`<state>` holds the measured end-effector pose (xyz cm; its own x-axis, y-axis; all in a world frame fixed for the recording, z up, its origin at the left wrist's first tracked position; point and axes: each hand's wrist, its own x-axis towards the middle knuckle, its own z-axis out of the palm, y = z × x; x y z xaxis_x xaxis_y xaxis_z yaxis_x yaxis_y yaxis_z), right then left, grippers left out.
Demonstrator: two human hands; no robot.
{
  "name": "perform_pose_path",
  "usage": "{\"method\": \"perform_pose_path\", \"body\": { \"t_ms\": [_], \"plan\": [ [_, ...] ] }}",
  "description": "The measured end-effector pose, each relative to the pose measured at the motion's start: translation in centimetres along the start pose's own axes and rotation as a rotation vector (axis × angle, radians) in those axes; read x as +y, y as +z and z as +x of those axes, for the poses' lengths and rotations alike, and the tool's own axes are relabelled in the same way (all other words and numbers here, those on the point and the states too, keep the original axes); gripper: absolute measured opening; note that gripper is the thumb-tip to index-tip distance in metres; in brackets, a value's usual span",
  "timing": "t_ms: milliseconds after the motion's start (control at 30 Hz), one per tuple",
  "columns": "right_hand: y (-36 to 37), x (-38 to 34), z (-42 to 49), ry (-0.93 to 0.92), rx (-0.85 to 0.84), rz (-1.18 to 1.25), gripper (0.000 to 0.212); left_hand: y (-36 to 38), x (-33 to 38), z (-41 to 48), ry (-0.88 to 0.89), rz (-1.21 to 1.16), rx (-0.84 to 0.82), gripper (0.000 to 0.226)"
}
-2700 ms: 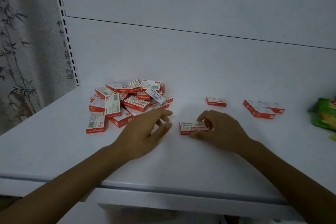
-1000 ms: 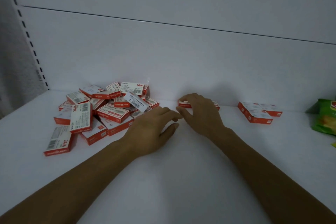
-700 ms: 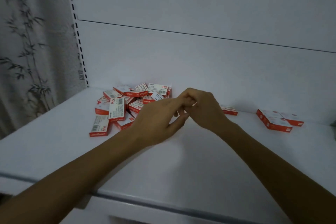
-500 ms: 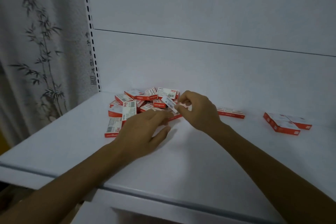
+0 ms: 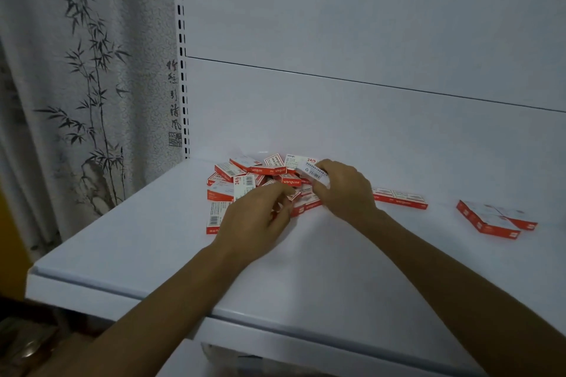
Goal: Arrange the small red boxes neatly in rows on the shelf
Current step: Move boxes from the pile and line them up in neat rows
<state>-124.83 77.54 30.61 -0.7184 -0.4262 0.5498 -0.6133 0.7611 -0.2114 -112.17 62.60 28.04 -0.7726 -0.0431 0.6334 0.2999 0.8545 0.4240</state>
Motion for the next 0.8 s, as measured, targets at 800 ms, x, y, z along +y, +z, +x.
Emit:
{"method": "perform_pose_path", "body": {
  "t_ms": [800],
  "plan": [
    [-4.1, -3.0, -6.6, -0.484, 0.224, -0.211, 0.035, -2.4, 1.8, 0.4, -0.684, -1.300, -0.252, 0.034]
  ]
}}
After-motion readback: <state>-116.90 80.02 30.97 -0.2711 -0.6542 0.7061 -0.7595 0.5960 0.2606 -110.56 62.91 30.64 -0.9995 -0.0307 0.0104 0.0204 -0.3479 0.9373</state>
